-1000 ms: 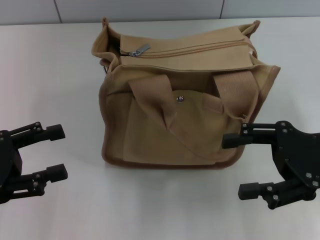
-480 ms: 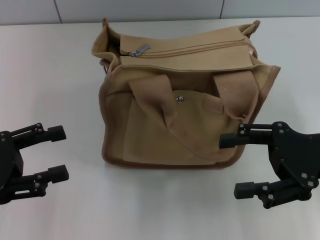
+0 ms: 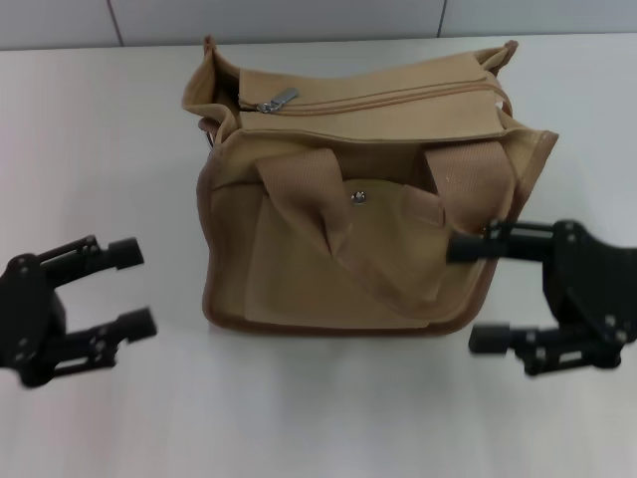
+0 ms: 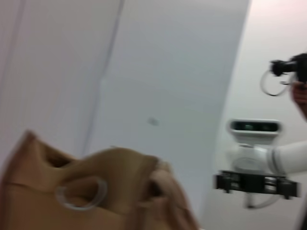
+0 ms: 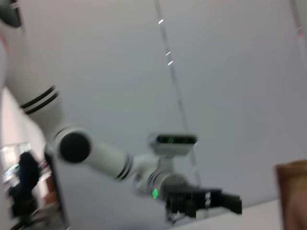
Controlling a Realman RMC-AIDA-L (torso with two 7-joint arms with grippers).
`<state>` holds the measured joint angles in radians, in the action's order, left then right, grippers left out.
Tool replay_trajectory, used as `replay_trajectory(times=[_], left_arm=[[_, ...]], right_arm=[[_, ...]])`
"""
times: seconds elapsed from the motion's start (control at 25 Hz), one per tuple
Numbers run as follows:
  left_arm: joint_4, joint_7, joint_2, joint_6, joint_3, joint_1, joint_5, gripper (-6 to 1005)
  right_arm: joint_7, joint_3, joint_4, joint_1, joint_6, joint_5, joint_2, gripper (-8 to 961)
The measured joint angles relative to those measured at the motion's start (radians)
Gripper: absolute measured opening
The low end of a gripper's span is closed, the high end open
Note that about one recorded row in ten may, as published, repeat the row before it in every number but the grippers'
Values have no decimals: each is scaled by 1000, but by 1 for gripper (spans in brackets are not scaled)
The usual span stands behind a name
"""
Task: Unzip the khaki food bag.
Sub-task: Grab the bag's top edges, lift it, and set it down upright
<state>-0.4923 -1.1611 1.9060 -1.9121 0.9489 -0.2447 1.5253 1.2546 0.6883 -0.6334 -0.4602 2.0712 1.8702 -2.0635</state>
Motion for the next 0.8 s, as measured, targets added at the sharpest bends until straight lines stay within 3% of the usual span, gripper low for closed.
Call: replay_trajectory(times=[0.16,0.48,0.6,0.8], left_arm=[[0,27,62,67,-82,9,16,804],[0,158,144,210,-103,16,50,802],[9,198,162,259,-100,4,70,802],[119,273,166,334,-110,-53,60,801]], right_arm=[[0,-69,26,1,-5,0,0,824],[0,-100,34,9,-6,1,0,824],[0,-100,37,9,-9,1,0,824],[0,-101,37,9,-12,1,0,824]])
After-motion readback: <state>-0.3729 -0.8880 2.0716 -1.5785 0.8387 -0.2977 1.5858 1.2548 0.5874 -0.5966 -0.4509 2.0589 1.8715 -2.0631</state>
